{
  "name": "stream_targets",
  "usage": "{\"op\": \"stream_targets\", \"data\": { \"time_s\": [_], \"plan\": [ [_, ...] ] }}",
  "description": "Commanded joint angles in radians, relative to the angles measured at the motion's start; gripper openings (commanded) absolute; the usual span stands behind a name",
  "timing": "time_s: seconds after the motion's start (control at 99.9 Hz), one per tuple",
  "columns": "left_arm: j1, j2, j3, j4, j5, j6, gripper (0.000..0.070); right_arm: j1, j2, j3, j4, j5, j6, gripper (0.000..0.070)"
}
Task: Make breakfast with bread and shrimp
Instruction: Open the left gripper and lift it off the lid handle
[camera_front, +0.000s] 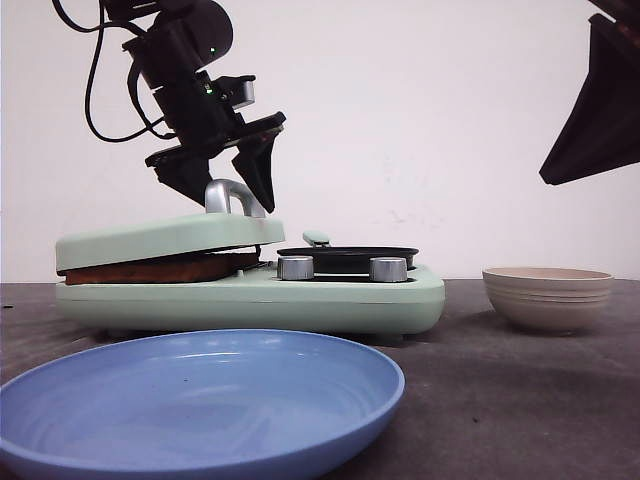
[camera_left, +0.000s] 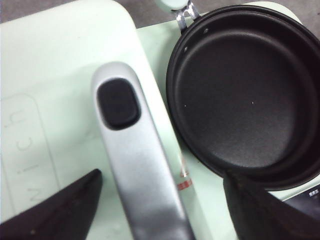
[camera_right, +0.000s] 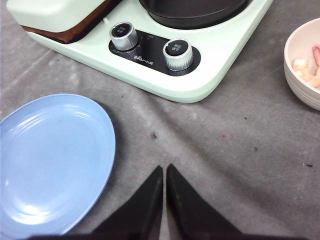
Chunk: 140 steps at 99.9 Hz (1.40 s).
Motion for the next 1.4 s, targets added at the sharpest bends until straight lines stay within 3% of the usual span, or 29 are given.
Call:
{"op": "stream_targets", "data": {
  "time_s": [0.0, 0.28, 0.54, 0.751, 0.961, 1.001, 1.131, 1.261, 1.391],
  "plan": [
    [0.003, 0.041, 0.043, -0.039, -0.002, 0.002, 0.0489, 0.006, 0.006, 0.002, 0.007, 0.0, 0.01, 0.0001],
    [0.028, 0.041, 0.321, -0.143, 0.013, -0.036, 0.0487, 0.006, 0.006, 0.002, 0.007, 0.001, 0.01, 0.0],
    [0.067, 0.041, 0.565, -0.214, 0.099, -0.109, 0.0487, 0.006, 0.006, 0.002, 0.008, 0.002, 0.01, 0.0001],
    [0.076, 0.035, 0.719, -0.269, 0.217, -0.116, 0.0473, 0.006, 0.005, 0.002, 0.009, 0.028, 0.009, 0.0001],
    [0.076, 0.02, 0.84, -0.31, 0.232, -0.115, 0.0467, 0.003, 0.003, 0.002, 0.028, 0.037, 0.009, 0.0],
    [0.076, 0.014, 0.852, -0.316, 0.232, -0.115, 0.0441, 0.0, 0.003, 0.002, 0.039, 0.044, 0.01, 0.0001],
    [0.077, -0.013, 0.861, -0.33, 0.232, -0.106, 0.0269, -0.011, -0.011, 0.002, 0.072, 0.053, 0.01, 0.0],
    [0.077, -0.038, 0.861, -0.332, 0.244, -0.102, 0.0205, -0.028, -0.032, 0.002, 0.083, 0.056, 0.01, 0.0],
    [0.073, -0.066, 0.861, -0.337, 0.274, -0.081, 0.0082, -0.05, -0.043, 0.002, 0.083, 0.057, 0.009, 0.0001]
  ]
}}
